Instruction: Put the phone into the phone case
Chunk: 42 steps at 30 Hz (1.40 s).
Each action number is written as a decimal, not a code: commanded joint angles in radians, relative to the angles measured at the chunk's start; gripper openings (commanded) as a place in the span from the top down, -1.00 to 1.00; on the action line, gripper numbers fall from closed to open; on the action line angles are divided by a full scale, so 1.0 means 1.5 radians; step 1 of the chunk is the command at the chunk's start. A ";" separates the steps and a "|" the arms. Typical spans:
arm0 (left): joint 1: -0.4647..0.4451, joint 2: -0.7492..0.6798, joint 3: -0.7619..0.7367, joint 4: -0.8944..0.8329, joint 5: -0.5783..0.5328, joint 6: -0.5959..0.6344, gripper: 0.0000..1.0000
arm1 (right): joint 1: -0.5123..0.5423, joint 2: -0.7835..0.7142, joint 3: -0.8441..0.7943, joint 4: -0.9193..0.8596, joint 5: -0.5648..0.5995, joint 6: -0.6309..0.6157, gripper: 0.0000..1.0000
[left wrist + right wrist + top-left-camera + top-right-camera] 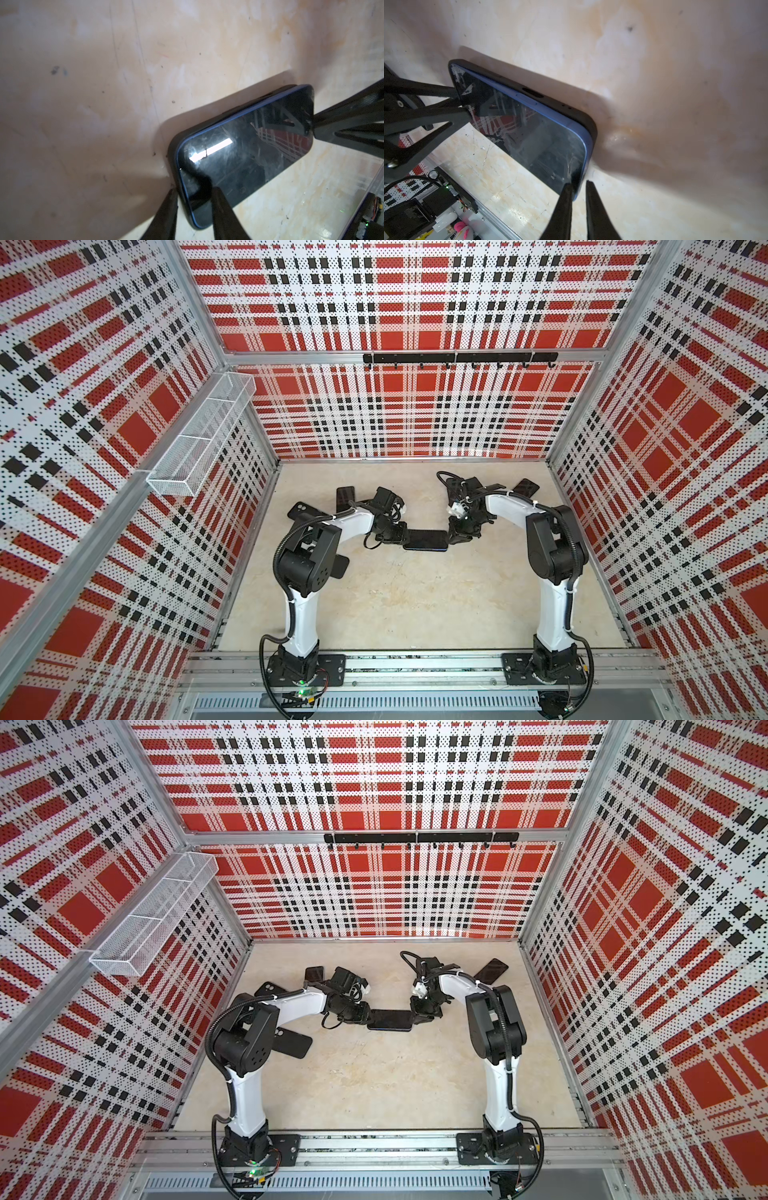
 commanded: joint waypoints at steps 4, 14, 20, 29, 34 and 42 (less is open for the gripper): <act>-0.001 0.024 0.003 -0.016 -0.001 0.001 0.36 | 0.009 0.011 -0.015 0.019 -0.022 0.002 0.73; -0.001 0.024 0.003 -0.011 0.009 -0.003 0.36 | 0.033 0.023 -0.057 0.036 -0.046 0.014 0.79; -0.002 0.032 0.003 -0.007 0.021 -0.007 0.37 | 0.061 0.036 -0.101 0.042 -0.016 0.029 0.79; -0.003 0.034 0.002 -0.006 0.026 -0.008 0.37 | 0.092 0.070 -0.155 0.071 0.059 0.071 0.84; -0.004 0.036 0.002 -0.006 0.029 -0.008 0.38 | 0.108 0.101 -0.175 0.096 0.065 0.080 0.86; -0.003 0.036 0.002 -0.006 0.030 -0.009 0.38 | 0.124 0.149 -0.204 0.127 0.087 0.089 0.86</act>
